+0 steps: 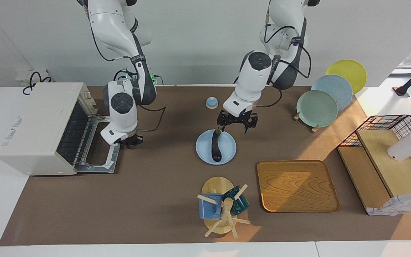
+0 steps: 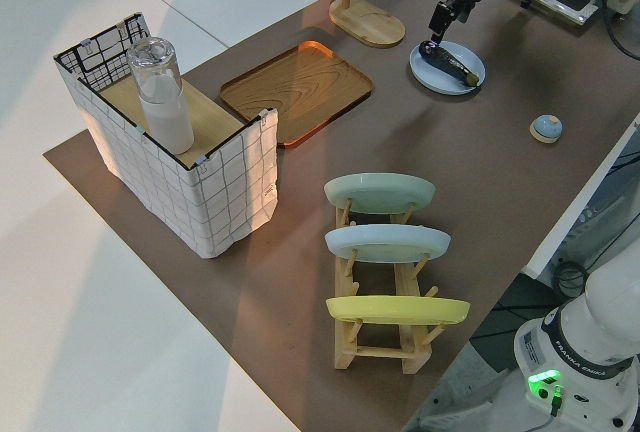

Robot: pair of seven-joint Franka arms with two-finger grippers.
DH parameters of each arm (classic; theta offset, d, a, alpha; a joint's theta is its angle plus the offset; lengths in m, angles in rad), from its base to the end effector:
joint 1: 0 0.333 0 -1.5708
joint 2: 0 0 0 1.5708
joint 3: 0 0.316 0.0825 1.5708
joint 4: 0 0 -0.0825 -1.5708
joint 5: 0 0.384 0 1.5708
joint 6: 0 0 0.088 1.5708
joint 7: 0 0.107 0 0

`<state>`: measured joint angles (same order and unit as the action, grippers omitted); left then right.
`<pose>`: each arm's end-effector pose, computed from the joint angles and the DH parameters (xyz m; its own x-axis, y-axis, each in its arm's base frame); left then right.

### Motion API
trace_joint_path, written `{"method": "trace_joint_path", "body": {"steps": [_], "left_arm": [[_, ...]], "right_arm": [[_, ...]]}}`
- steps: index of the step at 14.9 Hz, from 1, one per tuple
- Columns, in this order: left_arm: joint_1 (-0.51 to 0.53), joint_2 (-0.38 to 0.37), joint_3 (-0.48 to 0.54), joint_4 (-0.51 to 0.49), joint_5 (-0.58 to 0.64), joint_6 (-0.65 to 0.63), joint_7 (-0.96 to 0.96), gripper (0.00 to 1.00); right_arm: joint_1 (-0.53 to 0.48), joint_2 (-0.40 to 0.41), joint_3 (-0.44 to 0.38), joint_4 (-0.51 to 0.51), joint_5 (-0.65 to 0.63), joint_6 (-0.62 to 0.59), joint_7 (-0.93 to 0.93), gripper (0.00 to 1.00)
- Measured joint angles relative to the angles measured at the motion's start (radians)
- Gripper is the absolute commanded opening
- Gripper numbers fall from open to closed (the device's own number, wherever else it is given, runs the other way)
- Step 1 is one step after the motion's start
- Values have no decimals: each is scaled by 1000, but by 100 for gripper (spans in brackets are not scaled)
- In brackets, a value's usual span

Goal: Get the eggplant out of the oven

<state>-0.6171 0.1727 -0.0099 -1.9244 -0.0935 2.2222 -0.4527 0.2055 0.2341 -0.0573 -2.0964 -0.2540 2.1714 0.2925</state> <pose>0.4922 -0.3600 0.4135 0.9904 -0.1166 0.0740 -0.1254 -0.9839 0.1276 0.5548 0.0735 0.2982 0.9940 0.0038 -0.1095 0.0297 -0.9711 0.2367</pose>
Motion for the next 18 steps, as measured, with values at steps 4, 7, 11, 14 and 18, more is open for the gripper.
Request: {"method": "trace_joint_path", "body": {"steps": [4,7,11,14,18], "left_arm": [[-36,51,1,-16,0,58,0,100],[-59,101,2,-17,0,105,1,100],[-85,168,2,-18,0,176,0,100],[-85,187,4,-18,0,196,0,97],[-85,199,5,-18,0,209,0,64]], "right_arm": [[-2,-2,1,-11,-137,-5,-14,0],[0,-4,10,-9,-168,-19,-30,0],[-4,-71,23,64,-176,-182,-205,0],[-85,-178,12,104,-182,-253,-369,0],[-221,-233,2,113,-192,-246,-553,0]]}}
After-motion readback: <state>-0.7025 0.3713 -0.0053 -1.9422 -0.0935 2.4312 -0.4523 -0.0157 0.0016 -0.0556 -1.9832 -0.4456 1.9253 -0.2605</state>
